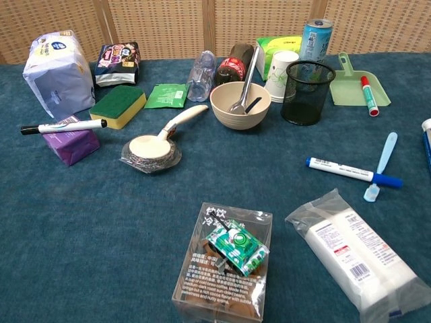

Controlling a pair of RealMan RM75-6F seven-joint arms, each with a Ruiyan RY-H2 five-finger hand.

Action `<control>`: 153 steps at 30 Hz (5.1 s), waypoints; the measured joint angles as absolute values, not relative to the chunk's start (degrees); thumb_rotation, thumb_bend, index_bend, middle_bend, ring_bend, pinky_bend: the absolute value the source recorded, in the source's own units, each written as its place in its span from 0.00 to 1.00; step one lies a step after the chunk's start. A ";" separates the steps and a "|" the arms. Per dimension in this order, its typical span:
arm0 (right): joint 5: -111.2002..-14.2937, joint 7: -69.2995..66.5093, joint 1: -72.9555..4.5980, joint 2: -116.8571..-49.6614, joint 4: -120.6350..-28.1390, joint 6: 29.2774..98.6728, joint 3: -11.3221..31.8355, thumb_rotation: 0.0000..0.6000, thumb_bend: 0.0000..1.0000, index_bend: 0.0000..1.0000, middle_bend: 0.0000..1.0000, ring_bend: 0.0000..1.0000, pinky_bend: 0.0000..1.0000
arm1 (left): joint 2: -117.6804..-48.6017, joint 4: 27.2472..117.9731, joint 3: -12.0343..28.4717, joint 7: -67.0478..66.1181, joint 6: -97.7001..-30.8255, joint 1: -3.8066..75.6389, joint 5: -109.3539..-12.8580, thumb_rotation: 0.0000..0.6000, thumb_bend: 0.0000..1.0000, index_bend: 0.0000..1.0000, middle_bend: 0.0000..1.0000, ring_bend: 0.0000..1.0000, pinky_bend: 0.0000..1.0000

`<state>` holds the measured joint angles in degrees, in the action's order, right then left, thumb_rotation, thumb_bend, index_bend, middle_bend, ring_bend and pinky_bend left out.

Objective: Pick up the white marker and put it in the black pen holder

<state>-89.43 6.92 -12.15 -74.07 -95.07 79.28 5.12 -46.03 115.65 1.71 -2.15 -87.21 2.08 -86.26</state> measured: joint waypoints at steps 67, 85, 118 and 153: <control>-72.92 19.31 -23.00 -98.60 -78.19 67.00 8.43 1.00 0.38 0.34 0.00 0.00 0.14 | -45.59 115.09 1.87 -1.13 -85.72 2.94 -85.25 1.00 0.06 0.11 0.00 0.00 0.00; -71.64 18.63 -22.86 -98.47 -75.70 66.97 8.24 1.00 0.47 0.53 0.04 0.00 0.14 | -45.74 115.21 1.84 -1.61 -85.62 3.02 -85.18 1.00 0.06 0.11 0.00 0.00 0.00; -76.77 31.30 -28.01 -88.43 -88.47 71.18 14.69 1.00 0.49 0.56 0.05 0.00 0.14 | -45.09 114.99 1.83 0.33 -86.07 2.83 -85.63 1.00 0.06 0.11 0.00 0.00 0.00; -60.10 78.81 -49.67 -82.47 -80.51 60.98 11.43 1.00 0.51 0.57 0.06 0.00 0.17 | -43.76 114.08 2.04 5.00 -85.95 2.88 -85.80 1.00 0.06 0.11 0.00 0.00 0.00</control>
